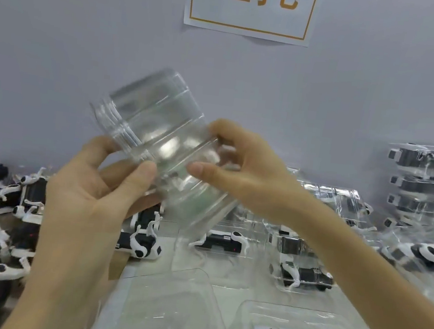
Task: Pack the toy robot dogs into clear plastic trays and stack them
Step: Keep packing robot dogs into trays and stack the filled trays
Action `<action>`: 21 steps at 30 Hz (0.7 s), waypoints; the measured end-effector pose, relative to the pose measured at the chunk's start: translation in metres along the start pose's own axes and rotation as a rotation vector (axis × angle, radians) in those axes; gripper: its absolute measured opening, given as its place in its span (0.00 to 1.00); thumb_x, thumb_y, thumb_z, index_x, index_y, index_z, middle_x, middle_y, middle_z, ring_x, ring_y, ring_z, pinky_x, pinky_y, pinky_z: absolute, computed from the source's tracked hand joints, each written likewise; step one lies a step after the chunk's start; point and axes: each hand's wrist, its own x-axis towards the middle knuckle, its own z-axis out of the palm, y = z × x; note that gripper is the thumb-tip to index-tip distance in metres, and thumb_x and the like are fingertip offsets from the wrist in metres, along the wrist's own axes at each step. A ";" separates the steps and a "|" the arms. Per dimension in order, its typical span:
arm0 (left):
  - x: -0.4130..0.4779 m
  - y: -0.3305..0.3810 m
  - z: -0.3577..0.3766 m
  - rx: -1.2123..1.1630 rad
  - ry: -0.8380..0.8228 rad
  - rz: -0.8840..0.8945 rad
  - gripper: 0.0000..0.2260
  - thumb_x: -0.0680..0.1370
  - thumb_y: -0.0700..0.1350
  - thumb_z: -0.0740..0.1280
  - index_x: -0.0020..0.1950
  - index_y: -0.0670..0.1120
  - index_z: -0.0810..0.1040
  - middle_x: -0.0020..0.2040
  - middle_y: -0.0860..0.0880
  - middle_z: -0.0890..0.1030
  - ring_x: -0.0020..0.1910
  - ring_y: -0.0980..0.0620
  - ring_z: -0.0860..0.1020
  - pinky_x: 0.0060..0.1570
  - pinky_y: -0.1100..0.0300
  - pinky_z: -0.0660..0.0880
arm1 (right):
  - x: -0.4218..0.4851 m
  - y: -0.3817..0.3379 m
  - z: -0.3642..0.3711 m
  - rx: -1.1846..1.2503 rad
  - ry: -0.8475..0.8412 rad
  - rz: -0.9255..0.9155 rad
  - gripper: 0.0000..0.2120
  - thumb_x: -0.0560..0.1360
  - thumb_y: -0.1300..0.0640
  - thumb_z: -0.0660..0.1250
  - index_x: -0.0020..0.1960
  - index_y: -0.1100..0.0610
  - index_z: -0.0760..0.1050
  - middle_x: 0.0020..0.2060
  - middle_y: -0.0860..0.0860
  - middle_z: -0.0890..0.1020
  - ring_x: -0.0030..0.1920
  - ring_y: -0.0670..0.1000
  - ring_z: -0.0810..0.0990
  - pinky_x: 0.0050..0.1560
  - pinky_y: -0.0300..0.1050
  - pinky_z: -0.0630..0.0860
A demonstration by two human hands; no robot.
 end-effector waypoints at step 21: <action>0.004 -0.004 -0.011 -0.039 0.157 -0.207 0.11 0.82 0.36 0.61 0.55 0.49 0.79 0.49 0.52 0.86 0.41 0.46 0.86 0.42 0.58 0.83 | 0.060 0.159 -0.129 -0.986 0.031 0.547 0.21 0.78 0.55 0.65 0.71 0.48 0.70 0.59 0.53 0.81 0.63 0.59 0.75 0.67 0.55 0.60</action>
